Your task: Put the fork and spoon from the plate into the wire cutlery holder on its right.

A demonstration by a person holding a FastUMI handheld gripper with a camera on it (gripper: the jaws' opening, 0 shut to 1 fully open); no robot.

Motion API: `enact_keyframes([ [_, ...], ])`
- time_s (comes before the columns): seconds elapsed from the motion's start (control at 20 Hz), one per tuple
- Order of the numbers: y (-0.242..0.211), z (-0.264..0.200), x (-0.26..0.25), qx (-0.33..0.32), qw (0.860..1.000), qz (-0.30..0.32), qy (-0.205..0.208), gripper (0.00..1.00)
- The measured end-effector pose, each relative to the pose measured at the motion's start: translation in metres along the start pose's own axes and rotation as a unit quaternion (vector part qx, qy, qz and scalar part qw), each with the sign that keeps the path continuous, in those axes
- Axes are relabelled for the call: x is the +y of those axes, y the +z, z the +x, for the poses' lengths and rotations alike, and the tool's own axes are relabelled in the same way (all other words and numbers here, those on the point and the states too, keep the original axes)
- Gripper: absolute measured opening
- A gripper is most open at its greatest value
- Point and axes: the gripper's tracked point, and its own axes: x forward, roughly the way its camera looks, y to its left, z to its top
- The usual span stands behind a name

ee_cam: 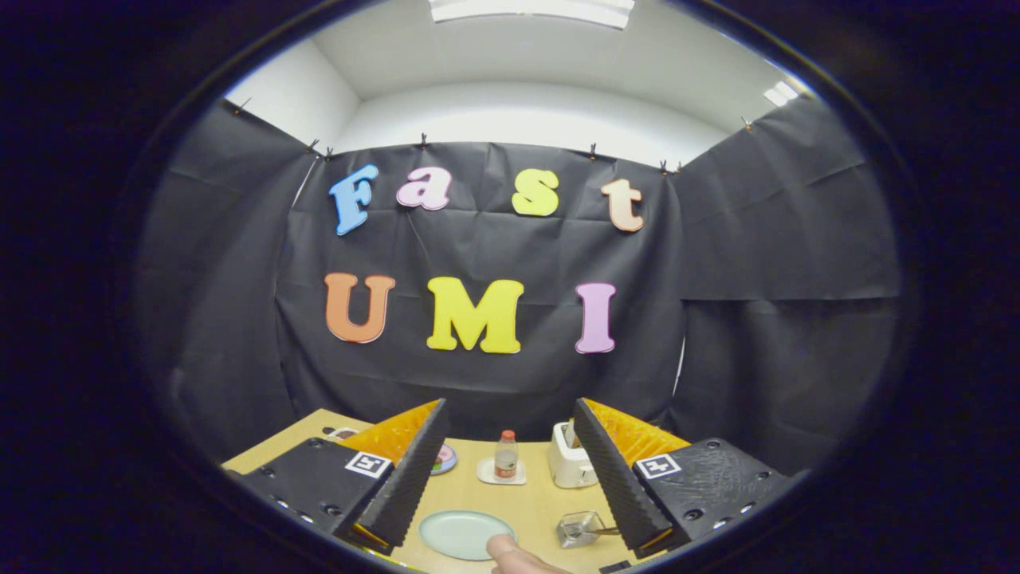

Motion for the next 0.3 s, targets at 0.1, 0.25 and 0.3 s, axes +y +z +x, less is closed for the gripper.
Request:
enact_keyframes([
  [0.1,0.006,-0.004,-0.003,-0.008,1.0,0.007,0.013,0.95],
  [0.25,0.013,-0.007,-0.014,-0.006,1.0,0.018,0.02,0.95],
  [0.3,0.015,-0.008,-0.016,-0.006,0.999,0.023,0.021,0.95],
])
